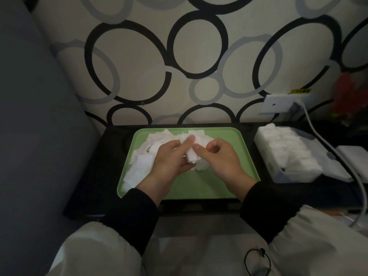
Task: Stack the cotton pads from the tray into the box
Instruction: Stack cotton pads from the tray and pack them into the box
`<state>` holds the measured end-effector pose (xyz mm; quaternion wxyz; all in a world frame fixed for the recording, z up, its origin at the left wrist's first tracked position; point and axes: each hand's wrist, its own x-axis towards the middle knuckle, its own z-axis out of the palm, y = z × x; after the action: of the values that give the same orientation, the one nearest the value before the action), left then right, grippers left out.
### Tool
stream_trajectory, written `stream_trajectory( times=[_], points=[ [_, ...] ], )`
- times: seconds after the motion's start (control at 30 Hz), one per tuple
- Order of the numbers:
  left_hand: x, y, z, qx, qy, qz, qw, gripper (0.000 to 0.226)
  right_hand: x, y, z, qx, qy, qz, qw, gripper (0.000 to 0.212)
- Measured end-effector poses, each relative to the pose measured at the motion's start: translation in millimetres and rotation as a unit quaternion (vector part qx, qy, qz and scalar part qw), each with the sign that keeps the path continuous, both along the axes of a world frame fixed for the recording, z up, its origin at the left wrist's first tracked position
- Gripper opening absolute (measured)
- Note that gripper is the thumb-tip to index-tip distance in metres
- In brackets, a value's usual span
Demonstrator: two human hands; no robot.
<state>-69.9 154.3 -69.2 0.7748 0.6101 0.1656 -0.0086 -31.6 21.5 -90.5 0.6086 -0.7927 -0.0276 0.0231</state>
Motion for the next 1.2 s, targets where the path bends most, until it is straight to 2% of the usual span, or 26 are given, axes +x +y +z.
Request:
stream_trajectory(
  times=[0.13,0.23,0.33,0.43,0.57,0.63,0.77,0.93,1.0,1.07,1.13,1.2],
  points=[
    [3,7,-7,0.035,-0.011,0.036,0.999,0.011,12,-8,-5,-0.025,0.029,-0.003,0.999,0.024],
    [6,18,-5,0.042,-0.01,0.073,0.996,0.009,27,-24,-14,-0.092,0.012,-0.034,0.995,0.005],
    [8,27,-9,0.058,0.005,0.101,0.993,0.013,34,-36,-22,-0.183,-0.019,-0.004,0.983,0.003],
    [9,29,-12,0.067,0.013,0.099,0.993,0.015,31,-33,-25,-0.241,-0.036,0.031,0.969,0.011],
    [10,29,-14,0.08,0.012,0.097,0.992,0.016,26,-16,-29,-0.378,-0.027,0.013,0.925,0.04],
    [10,28,-14,0.091,0.013,0.098,0.991,0.018,25,-10,-30,-0.389,-0.028,0.007,0.921,0.051],
    [10,28,-14,0.09,0.01,0.091,0.992,0.011,24,-10,-26,-0.327,0.002,0.022,0.945,0.048],
    [10,33,-15,0.096,0.006,0.093,0.991,0.017,25,-19,-16,-0.242,0.012,0.04,0.969,0.019],
    [10,34,-15,0.097,0.004,0.089,0.991,0.014,23,-22,-9,-0.156,0.029,0.056,0.986,0.011],
    [9,34,-15,0.1,0.004,0.085,0.991,0.008,18,-24,-1,-0.031,0.079,0.068,0.994,0.01],
    [9,32,-16,0.111,0.005,0.08,0.991,0.004,13,-24,6,0.071,0.125,0.082,0.986,0.015],
    [8,29,-16,0.122,0.007,0.07,0.99,0.005,9,-22,12,0.133,0.144,0.104,0.975,0.025]
  ],
)
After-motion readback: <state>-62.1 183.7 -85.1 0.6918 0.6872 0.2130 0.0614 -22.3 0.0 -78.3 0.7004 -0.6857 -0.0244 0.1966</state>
